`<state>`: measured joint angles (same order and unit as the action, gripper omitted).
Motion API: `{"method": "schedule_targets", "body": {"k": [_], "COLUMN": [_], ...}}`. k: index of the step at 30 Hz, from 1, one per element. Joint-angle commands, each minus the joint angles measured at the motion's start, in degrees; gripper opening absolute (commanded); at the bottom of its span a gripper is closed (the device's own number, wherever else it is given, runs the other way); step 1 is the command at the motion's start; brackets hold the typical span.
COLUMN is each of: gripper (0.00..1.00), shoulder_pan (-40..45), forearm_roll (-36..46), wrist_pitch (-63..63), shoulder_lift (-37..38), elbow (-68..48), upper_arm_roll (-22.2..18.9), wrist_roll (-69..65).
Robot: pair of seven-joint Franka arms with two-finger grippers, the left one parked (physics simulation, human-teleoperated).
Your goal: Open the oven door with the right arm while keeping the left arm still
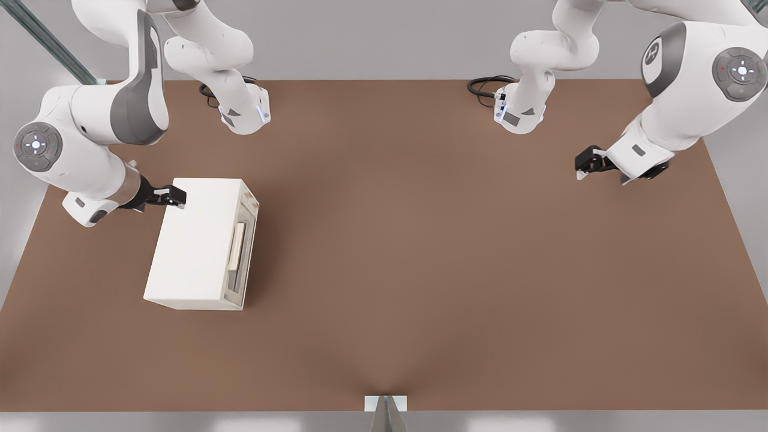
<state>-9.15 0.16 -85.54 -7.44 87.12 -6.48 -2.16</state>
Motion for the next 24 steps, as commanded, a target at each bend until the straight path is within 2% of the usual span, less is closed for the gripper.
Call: {"method": "schedule_targets", "body": {"k": [1, 3, 5, 6, 7, 8, 9, 14, 15, 20, 24], "gripper": [1.0, 1.0, 1.0, 0.91, 0.42, 0.21, 0.21, 0.21, 0.21, 0.21, 0.21], "shoulder_pan": [0.01, -3.5, -11.76, -15.36, -17.38, -20.02, -22.66, -23.01, -23.28, -23.8, -23.89], "forearm_roll": [-0.16, -2.88, -6.65, -9.3, -10.79, -12.71, -16.85, -22.74, -26.08, -28.72, -28.81], "wrist_pitch": [0.11, 0.11, 0.2, 0.2, 0.02, 0.11, 0.11, 0.2, 0.2, -1.91, -1.74], "shoulder_lift": [-0.03, -3.01, -12.15, -16.9, -20.76, -23.23, -23.58, -24.99, -25.17, -21.56, -21.65], "elbow": [-0.02, -1.25, -8.19, -11.62, -13.81, -15.05, -14.26, -9.95, -9.16, -0.46, 1.74], "upper_arm_roll": [-0.03, 0.06, 0.06, -0.03, -0.03, -0.12, 0.06, -0.38, -0.29, -0.29, -0.29], "wrist_roll": [-2.32, -2.41, -1.62, -0.57, 0.4, 0.4, 0.58, 4.53, 6.02, 15.78, 20.61]}}
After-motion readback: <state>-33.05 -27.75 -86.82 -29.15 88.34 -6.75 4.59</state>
